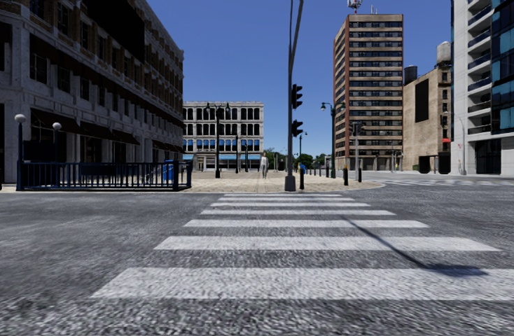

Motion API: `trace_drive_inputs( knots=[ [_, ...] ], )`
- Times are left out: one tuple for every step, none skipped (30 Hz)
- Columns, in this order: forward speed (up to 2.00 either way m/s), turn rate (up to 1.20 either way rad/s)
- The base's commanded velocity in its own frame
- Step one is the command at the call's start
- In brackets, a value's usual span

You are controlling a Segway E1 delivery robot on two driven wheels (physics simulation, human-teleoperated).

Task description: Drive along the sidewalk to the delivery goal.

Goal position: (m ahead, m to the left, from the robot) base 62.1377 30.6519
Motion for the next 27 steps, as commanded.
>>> trace_drive_inputs(
  knots=[
    [1.67,0.00],
    [1.67,0.00],
    [1.67,0.00],
    [1.70,0.00],
    [1.76,0.00],
    [1.76,0.00],
    [1.78,0.00],
    [1.79,0.00],
    [1.79,0.00],
    [1.79,0.00],
    [1.79,0.00],
    [1.79,0.00],
    [1.79,0.00],
    [1.79,0.00],
    [1.79,0.00],
    [1.79,0.00],
    [1.79,0.00],
    [1.79,0.00],
    [1.79,0.00],
    [1.79,0.00],
    [1.79,0.00],
    [1.79,0.00],
    [1.79,0.00],
    [1.79,0.00],
    [1.79,0.00],
    [1.79,0.00],
    [1.79,0.00]
  ],
)
